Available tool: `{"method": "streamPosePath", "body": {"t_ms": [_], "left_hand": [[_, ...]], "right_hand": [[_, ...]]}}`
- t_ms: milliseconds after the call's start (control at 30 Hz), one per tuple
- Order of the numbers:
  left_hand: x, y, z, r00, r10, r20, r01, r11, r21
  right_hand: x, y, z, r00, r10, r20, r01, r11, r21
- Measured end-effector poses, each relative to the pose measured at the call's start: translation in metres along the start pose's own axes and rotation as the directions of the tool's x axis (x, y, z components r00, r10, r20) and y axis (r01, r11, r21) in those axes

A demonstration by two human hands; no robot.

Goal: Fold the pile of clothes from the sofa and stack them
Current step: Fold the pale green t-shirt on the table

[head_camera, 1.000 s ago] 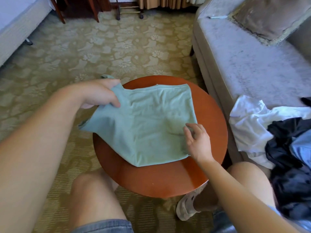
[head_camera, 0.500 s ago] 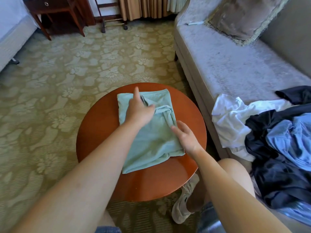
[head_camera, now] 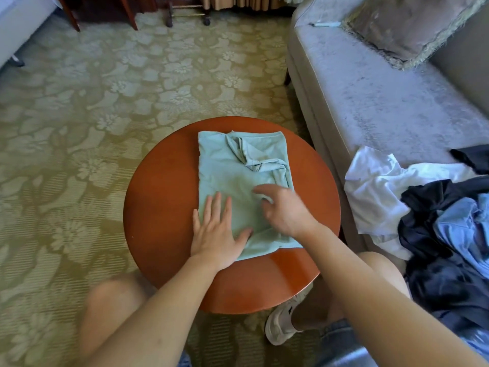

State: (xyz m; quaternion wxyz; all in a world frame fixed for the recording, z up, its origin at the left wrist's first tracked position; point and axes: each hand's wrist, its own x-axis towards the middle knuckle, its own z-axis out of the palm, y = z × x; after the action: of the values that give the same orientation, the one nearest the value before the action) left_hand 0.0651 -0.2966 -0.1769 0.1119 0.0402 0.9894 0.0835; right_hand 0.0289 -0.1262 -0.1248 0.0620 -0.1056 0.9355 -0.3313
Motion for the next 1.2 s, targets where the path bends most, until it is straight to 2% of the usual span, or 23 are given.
{"method": "streamPosePath", "body": {"t_ms": [67, 100, 133, 167, 233, 267, 300, 333, 400, 433, 467, 533, 633, 733, 800, 833, 933, 1033, 1100, 1200], "left_hand": [[0.002, -0.006, 0.0, 0.999, 0.034, -0.013, -0.034, 0.999, 0.017], [0.004, -0.011, -0.001, 0.999, 0.05, -0.016, -0.05, 0.999, 0.022], [0.006, -0.015, -0.003, 0.998, 0.063, -0.016, -0.062, 0.998, 0.027], [0.007, -0.019, -0.004, 0.997, 0.073, -0.011, -0.072, 0.997, 0.032], [0.011, -0.027, -0.006, 0.996, 0.089, 0.013, -0.089, 0.995, 0.035], [0.012, -0.03, -0.008, 0.995, 0.102, 0.023, -0.103, 0.994, 0.038], [0.015, -0.034, -0.01, 0.992, 0.119, 0.034, -0.121, 0.992, 0.048], [0.017, -0.038, -0.013, 0.989, 0.139, 0.049, -0.142, 0.988, 0.061], [0.026, -0.048, -0.019, 0.982, 0.172, 0.077, -0.179, 0.98, 0.09], [0.03, -0.055, -0.023, 0.981, 0.176, 0.086, -0.184, 0.978, 0.1], [0.035, -0.064, -0.028, 0.982, 0.163, 0.092, -0.173, 0.979, 0.11], [0.046, -0.085, -0.041, 0.995, 0.075, 0.073, -0.084, 0.987, 0.138], [0.057, -0.113, -0.061, 0.985, -0.17, -0.018, 0.171, 0.977, 0.126], [0.056, -0.103, -0.067, 0.921, -0.381, -0.082, 0.37, 0.921, -0.123], [0.05, -0.078, -0.065, 0.885, -0.464, -0.036, 0.426, 0.839, -0.34], [0.046, -0.067, -0.061, 0.881, -0.474, -0.013, 0.433, 0.816, -0.384], [0.027, -0.054, -0.041, 0.895, -0.44, -0.072, 0.401, 0.865, -0.301], [0.013, -0.061, -0.024, 0.876, -0.431, -0.217, 0.369, 0.888, -0.275], [0.011, -0.063, -0.021, 0.858, -0.443, -0.258, 0.357, 0.877, -0.321], [0.017, -0.066, -0.026, 0.831, -0.498, -0.247, 0.381, 0.834, -0.399]], "right_hand": [[0.023, -0.001, 0.014, 0.975, -0.104, 0.195, 0.126, 0.987, -0.1], [0.038, 0.003, 0.018, 0.972, -0.097, 0.215, 0.13, 0.981, -0.144], [0.053, 0.006, 0.019, 0.98, -0.043, 0.194, 0.079, 0.98, -0.18], [0.068, 0.01, 0.017, 0.989, 0.064, 0.131, -0.038, 0.981, -0.191], [0.087, 0.014, 0.002, 0.942, 0.332, -0.048, -0.336, 0.933, -0.127], [0.092, 0.017, -0.002, 0.917, 0.38, -0.122, -0.394, 0.91, -0.127], [0.093, 0.018, -0.004, 0.925, 0.346, -0.157, -0.372, 0.908, -0.194], [0.092, 0.019, -0.004, 0.956, 0.265, -0.127, -0.291, 0.915, -0.28], [0.088, 0.023, 0.001, 0.99, 0.121, 0.069, -0.084, 0.914, -0.398], [0.083, 0.027, 0.003, 0.983, 0.109, 0.149, -0.034, 0.9, -0.434], [0.079, 0.03, 0.005, 0.976, 0.127, 0.175, -0.033, 0.887, -0.46], [0.068, 0.03, 0.006, 0.977, 0.185, 0.108, -0.109, 0.862, -0.494], [0.05, 0.013, 0.007, 0.971, 0.239, 0.009, -0.189, 0.792, -0.58], [0.04, 0.007, 0.007, 0.954, 0.278, -0.113, -0.294, 0.795, -0.531], [0.036, 0.012, 0.009, 0.923, 0.351, -0.158, -0.383, 0.81, -0.444], [0.033, 0.016, 0.012, 0.904, 0.396, -0.159, -0.426, 0.822, -0.378], [0.021, 0.028, 0.019, 0.838, 0.499, -0.223, -0.538, 0.825, -0.174], [0.016, 0.037, 0.015, 0.784, 0.553, -0.283, -0.597, 0.797, -0.094], [0.023, 0.034, 0.005, 0.79, 0.569, -0.229, -0.585, 0.811, -0.002], [0.039, 0.026, -0.01, 0.798, 0.598, -0.074, -0.582, 0.797, 0.162]]}}
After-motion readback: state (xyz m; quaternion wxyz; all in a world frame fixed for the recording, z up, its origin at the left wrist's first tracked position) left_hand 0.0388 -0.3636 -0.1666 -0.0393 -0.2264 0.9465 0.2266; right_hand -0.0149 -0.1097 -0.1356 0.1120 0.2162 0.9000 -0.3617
